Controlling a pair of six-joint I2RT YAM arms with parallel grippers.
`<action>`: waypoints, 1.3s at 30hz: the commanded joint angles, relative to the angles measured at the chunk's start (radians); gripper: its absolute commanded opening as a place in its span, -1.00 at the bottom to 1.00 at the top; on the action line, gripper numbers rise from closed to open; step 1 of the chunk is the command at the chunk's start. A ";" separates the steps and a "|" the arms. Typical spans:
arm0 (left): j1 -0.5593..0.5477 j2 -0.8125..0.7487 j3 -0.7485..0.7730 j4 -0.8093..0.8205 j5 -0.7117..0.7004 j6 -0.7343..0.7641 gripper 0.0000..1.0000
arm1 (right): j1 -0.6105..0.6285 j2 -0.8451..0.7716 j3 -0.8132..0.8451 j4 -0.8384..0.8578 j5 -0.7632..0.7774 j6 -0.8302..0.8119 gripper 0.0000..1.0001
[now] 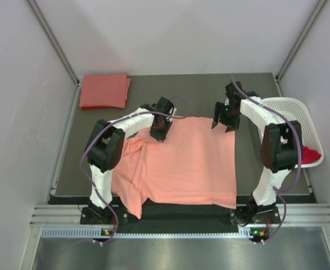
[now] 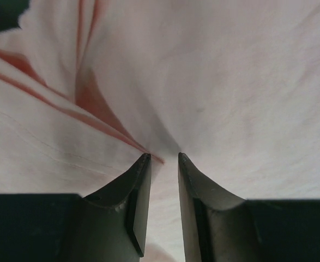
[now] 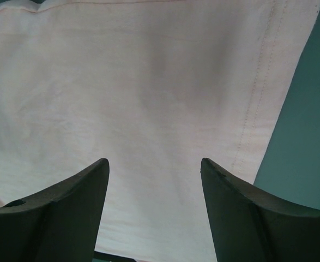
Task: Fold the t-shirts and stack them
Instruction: Flatten the tshirt out
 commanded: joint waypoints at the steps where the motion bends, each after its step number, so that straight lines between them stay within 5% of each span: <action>1: -0.006 0.014 0.035 -0.053 -0.056 -0.014 -0.36 | -0.016 -0.071 -0.009 0.028 -0.007 -0.011 0.37; 19: -0.007 0.010 -0.014 -0.041 -0.110 -0.005 -0.37 | -0.026 -0.083 -0.026 0.039 -0.017 -0.004 0.37; 24: -0.007 0.007 -0.024 -0.027 -0.119 0.001 -0.61 | -0.026 -0.080 -0.029 0.038 -0.011 -0.007 0.37; 28: -0.007 -0.019 0.013 -0.039 -0.154 -0.003 -0.98 | -0.029 -0.063 -0.006 0.039 -0.007 0.007 0.38; 39: -0.007 -0.160 0.102 -0.053 -0.289 -0.011 -1.00 | -0.107 0.041 0.089 0.114 0.210 0.321 0.34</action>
